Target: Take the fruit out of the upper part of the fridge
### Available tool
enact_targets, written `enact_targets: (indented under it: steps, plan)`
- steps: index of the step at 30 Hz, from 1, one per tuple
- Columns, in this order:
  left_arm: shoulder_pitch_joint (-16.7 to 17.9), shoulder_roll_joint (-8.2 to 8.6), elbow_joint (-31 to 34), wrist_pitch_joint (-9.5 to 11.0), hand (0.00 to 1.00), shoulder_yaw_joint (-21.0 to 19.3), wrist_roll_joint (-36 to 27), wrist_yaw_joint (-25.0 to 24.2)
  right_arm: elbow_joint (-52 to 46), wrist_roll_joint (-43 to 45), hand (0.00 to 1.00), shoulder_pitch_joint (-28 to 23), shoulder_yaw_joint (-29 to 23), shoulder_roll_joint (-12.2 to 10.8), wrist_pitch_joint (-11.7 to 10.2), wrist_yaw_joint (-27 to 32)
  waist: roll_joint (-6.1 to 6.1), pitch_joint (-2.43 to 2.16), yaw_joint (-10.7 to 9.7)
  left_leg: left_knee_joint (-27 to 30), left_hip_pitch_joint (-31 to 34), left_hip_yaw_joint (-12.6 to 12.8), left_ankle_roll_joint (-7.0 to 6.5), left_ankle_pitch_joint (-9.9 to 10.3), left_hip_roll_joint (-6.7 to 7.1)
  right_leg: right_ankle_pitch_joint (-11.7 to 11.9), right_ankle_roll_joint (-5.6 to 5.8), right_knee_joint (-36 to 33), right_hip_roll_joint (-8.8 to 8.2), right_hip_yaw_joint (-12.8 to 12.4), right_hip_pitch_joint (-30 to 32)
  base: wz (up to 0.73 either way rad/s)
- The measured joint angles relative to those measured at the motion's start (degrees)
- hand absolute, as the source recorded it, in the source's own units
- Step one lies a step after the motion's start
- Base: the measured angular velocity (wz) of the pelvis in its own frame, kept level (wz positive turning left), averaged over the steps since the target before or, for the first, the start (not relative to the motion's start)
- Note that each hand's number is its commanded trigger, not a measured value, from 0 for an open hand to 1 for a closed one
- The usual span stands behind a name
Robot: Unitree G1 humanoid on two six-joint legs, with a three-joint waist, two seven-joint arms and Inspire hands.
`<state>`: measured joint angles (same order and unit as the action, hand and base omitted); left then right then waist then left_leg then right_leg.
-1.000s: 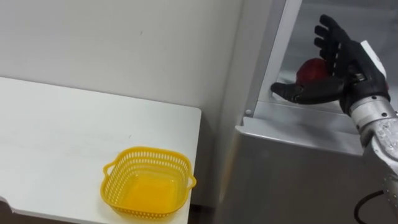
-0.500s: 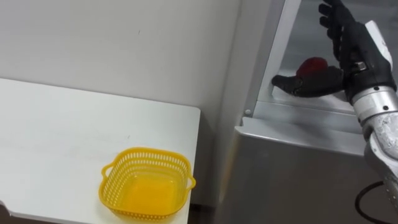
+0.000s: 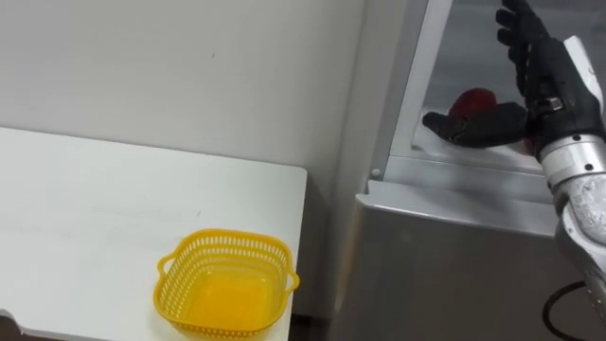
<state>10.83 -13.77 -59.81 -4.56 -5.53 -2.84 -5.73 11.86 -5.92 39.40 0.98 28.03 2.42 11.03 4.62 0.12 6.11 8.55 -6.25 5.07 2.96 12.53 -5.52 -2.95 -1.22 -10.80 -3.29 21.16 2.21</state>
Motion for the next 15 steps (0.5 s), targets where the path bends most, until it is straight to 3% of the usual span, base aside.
enact_targets:
  steps: [15]
  plan:
    - [-0.60, -0.31, -0.39, -0.07, 0.00, 0.00, 0.00, -1.26, 3.79, 2.06, 0.00, -0.44, 0.00, 0.00, 0.18, -1.22, 0.35, 0.14, 0.03, -0.24, -0.11, 0.02, -0.01, 0.01, 0.01, -0.06, 0.09, 0.03, 0.01, -0.03, 0.00, 0.00]
